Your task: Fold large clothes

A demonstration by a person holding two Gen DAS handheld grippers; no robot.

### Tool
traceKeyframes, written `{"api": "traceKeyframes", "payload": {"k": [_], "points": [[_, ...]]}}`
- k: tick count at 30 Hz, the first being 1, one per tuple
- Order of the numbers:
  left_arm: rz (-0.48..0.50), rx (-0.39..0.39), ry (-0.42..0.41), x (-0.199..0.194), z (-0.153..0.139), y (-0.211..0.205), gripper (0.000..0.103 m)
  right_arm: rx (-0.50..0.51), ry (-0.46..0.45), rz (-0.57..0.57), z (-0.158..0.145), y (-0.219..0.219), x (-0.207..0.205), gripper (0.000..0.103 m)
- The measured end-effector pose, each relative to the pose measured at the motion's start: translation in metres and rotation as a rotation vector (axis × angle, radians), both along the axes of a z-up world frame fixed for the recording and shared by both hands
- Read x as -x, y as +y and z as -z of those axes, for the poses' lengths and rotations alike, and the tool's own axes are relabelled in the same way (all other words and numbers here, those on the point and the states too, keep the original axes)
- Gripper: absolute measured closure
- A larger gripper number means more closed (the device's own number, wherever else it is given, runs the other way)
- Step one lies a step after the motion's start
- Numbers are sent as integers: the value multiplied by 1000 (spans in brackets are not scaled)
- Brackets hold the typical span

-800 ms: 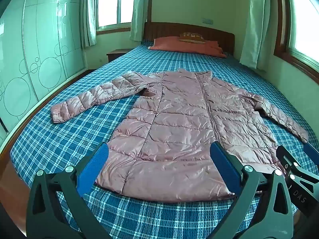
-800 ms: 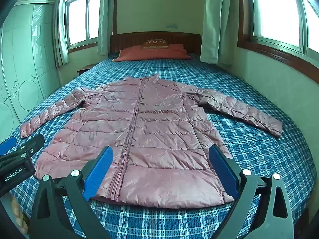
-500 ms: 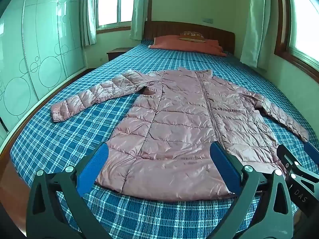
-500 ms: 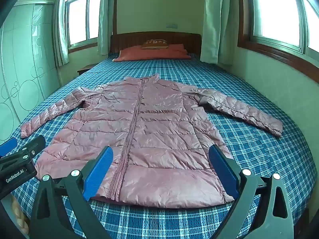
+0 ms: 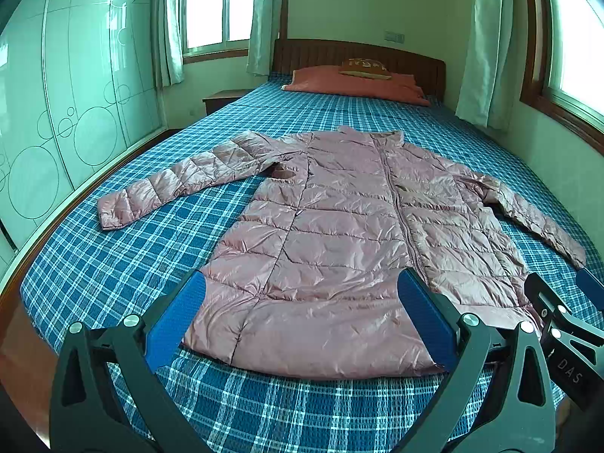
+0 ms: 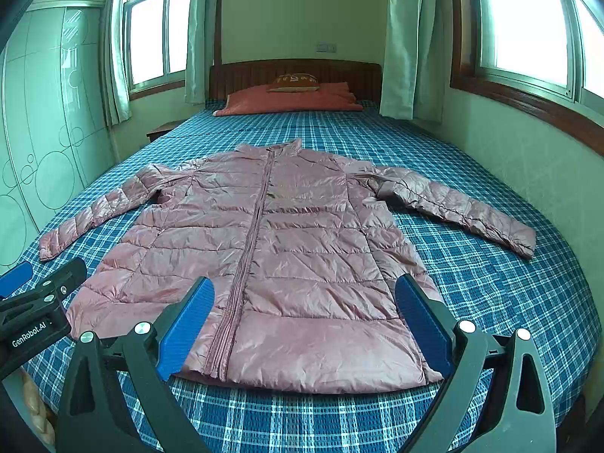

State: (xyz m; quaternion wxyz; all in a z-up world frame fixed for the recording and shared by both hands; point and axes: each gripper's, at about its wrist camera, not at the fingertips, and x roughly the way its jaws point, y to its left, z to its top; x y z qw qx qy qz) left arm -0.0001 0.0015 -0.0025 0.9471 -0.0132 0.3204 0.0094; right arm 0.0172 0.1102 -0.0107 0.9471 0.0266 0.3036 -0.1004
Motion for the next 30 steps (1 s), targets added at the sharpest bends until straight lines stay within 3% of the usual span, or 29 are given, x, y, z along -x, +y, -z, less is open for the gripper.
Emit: {"api": "traceKeyframes", "payload": {"k": [30], "points": [[-7, 0, 17, 4, 9, 5, 2, -2, 6, -4, 3, 0, -1, 8]]}}
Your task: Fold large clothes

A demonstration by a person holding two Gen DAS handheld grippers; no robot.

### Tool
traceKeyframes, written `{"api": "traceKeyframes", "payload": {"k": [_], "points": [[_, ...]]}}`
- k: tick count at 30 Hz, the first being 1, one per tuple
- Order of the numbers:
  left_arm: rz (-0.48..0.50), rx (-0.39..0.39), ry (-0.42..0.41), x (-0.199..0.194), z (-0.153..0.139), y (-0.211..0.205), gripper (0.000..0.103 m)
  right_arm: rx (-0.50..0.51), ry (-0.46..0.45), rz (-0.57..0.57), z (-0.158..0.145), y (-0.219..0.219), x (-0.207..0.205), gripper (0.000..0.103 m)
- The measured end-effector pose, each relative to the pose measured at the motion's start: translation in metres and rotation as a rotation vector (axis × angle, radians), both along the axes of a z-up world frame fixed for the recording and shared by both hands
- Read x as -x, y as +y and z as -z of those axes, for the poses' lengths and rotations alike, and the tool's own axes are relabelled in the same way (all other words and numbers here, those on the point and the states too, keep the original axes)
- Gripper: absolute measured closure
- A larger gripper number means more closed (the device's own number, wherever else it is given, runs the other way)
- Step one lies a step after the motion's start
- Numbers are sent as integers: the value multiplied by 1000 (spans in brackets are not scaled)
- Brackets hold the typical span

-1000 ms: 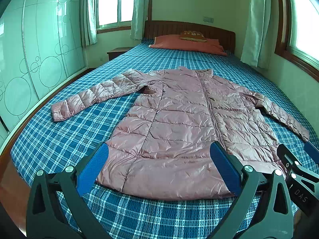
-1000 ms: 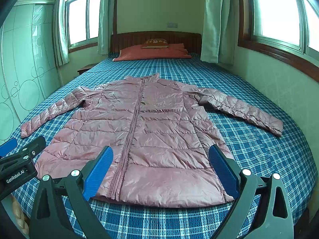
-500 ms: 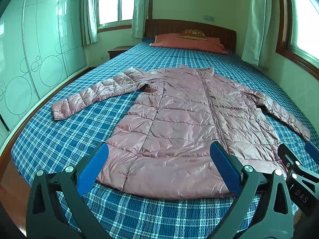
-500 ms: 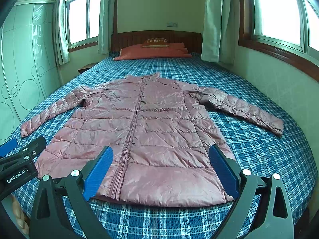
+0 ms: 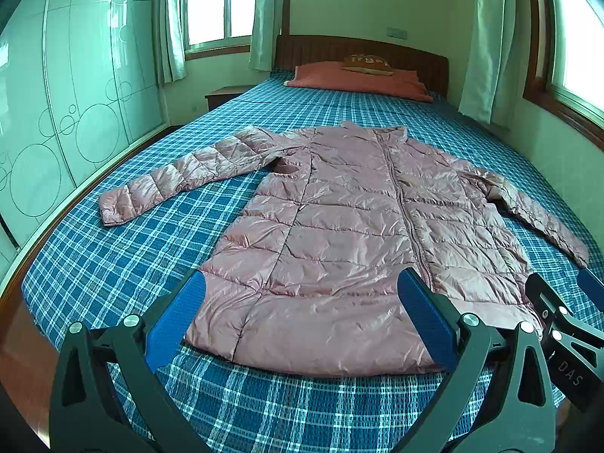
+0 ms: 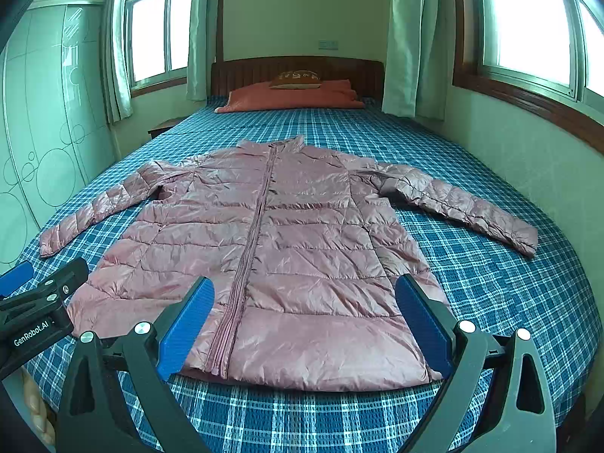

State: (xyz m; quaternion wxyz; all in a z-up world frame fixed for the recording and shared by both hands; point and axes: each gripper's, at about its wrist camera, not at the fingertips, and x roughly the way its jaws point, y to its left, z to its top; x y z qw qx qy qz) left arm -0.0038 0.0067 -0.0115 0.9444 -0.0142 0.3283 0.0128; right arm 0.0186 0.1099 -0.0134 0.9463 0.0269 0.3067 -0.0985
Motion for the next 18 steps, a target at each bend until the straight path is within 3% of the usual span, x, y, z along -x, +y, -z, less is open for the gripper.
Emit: {"api": "traceKeyframes", "payload": {"k": [18], "points": [[-2, -4, 12, -2, 3, 2, 2, -1, 3, -2, 2, 2, 1, 8]]}}
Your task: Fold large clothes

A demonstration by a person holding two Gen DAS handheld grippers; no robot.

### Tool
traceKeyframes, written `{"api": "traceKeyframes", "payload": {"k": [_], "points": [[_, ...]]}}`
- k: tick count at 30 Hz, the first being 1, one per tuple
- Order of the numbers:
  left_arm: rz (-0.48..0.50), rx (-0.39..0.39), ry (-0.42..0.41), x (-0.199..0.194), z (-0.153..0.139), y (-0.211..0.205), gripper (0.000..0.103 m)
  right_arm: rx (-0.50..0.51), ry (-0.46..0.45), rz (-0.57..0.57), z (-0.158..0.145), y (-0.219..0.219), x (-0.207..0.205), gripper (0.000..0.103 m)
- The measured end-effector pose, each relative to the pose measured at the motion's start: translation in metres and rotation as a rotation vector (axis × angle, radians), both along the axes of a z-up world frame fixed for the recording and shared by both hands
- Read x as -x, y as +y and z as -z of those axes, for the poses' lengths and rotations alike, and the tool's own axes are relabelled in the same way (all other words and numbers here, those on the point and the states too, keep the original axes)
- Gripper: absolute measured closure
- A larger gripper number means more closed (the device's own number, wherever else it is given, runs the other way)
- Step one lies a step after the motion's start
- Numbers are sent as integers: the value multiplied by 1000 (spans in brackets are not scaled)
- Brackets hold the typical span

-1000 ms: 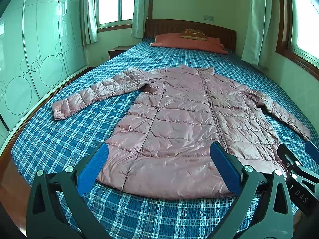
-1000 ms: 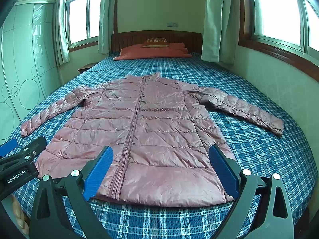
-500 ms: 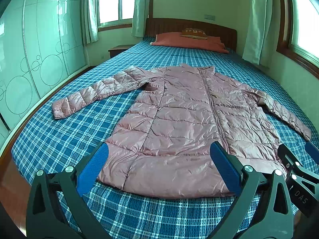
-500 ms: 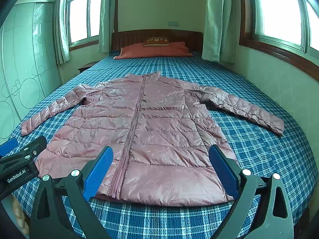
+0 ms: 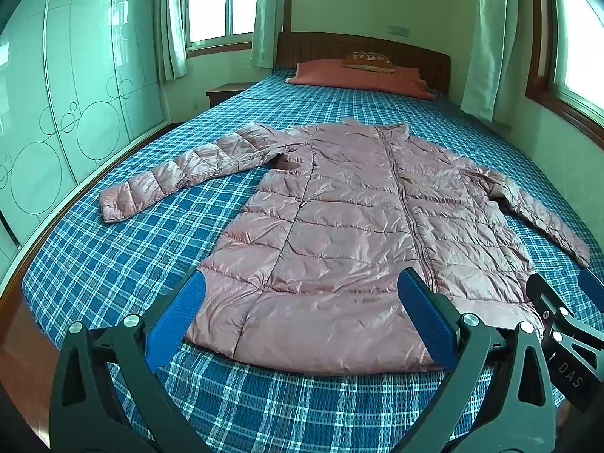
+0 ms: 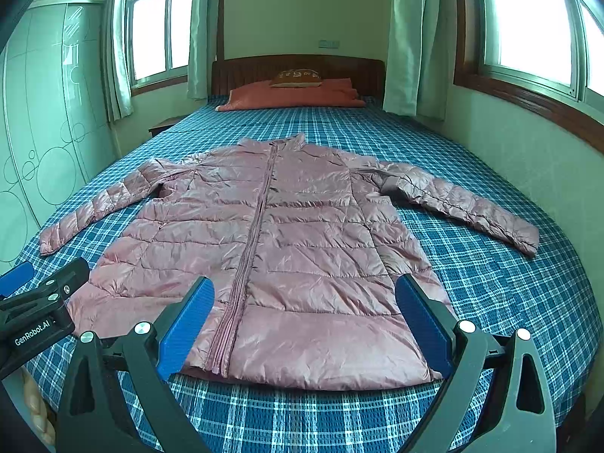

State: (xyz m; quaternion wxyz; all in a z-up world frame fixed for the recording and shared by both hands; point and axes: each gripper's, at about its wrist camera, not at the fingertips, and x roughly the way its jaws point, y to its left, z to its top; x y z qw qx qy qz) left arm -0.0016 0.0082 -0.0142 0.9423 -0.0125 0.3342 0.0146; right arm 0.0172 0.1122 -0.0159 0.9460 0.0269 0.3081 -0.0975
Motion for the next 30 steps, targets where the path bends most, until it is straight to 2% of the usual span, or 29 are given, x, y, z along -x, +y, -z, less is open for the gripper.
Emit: {"api": "traceKeyframes", "payload": {"k": [22, 26, 30], "points": [[2, 7, 7, 1, 5, 3, 2, -5, 15, -4, 6, 2, 0, 8], [-2, 46, 30, -5, 11, 7, 2, -29, 32, -6, 10, -3, -6, 8], [-20, 133, 93, -23, 20, 20, 2, -95, 61, -11, 17, -15, -15, 8]]}}
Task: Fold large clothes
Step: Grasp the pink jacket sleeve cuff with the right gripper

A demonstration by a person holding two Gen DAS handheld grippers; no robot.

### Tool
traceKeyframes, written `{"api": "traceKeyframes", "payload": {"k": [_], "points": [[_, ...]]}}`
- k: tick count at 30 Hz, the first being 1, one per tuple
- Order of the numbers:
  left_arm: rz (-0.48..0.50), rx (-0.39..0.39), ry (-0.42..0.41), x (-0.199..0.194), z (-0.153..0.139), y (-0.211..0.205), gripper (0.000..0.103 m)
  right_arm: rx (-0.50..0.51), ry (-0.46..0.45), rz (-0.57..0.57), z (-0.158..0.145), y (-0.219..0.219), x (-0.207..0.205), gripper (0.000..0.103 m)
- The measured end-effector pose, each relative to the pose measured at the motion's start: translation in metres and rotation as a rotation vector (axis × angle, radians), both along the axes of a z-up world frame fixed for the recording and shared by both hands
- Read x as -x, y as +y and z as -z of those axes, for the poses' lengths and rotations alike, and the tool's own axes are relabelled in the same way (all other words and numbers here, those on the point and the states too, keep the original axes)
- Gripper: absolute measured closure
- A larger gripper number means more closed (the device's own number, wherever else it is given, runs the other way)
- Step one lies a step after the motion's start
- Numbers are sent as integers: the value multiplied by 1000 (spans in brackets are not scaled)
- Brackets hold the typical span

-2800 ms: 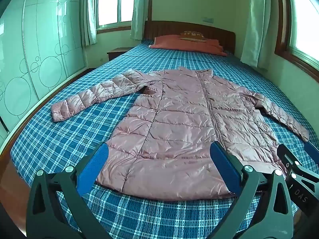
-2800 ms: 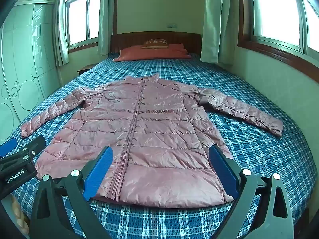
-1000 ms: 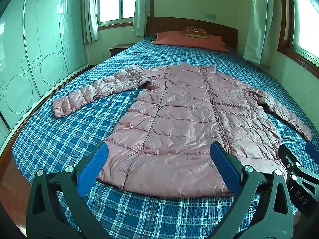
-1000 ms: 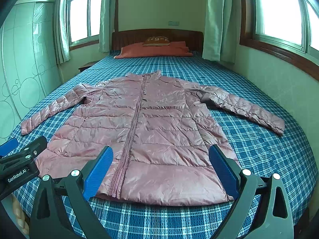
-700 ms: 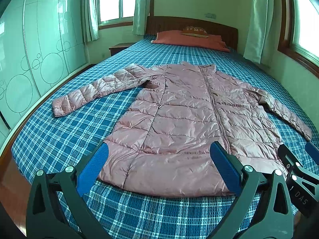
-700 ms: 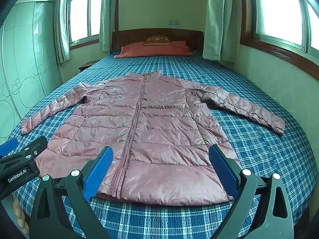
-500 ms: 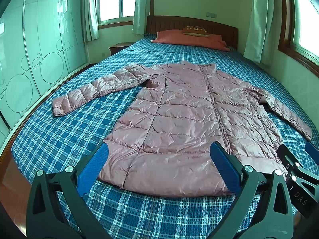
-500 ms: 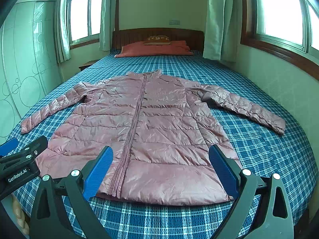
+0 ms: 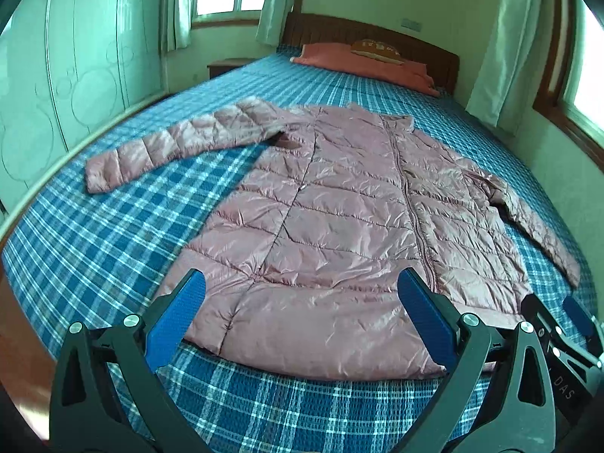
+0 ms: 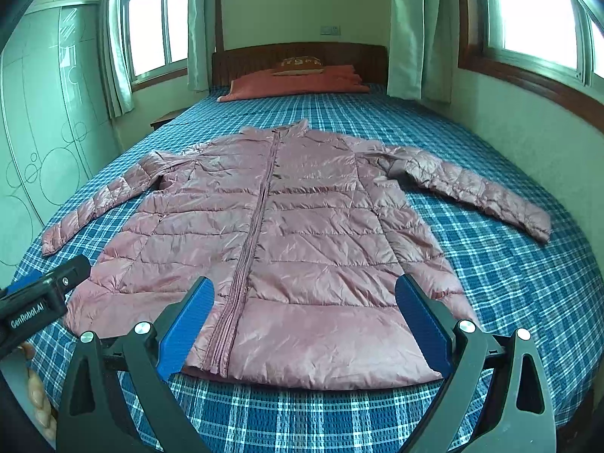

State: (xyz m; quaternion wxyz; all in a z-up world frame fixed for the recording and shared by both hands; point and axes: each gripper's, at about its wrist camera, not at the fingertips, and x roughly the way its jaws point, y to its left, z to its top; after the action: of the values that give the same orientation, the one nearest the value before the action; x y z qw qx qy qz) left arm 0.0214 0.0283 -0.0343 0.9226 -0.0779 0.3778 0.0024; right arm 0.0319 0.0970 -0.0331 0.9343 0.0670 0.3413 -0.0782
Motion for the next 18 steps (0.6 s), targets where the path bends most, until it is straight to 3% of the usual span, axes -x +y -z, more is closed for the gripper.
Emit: {"api": "traceKeyframes", "payload": {"k": [4, 9, 11, 13, 14, 15, 18], "points": [[-13, 87, 96, -25, 16, 15, 2, -91, 20, 11, 8, -19, -13, 8], [-93, 97, 113, -51, 31, 39, 2, -135, 30, 52, 18, -49, -32, 8], [-133, 104, 124, -63, 36, 52, 9, -164, 25, 74, 22, -66, -39, 8], [-180, 109, 149, -77, 42, 66, 36, -194, 25, 91, 26, -81, -46, 17], [-208, 118, 165, -83, 45, 73, 37, -211, 34, 100, 28, -89, -50, 35], [-234, 140, 179, -90, 49, 82, 38, -234, 42, 111, 31, -99, -55, 43], [-317, 180, 203, -104, 58, 104, 44, -315, 26, 149, 36, -132, -63, 43]]}}
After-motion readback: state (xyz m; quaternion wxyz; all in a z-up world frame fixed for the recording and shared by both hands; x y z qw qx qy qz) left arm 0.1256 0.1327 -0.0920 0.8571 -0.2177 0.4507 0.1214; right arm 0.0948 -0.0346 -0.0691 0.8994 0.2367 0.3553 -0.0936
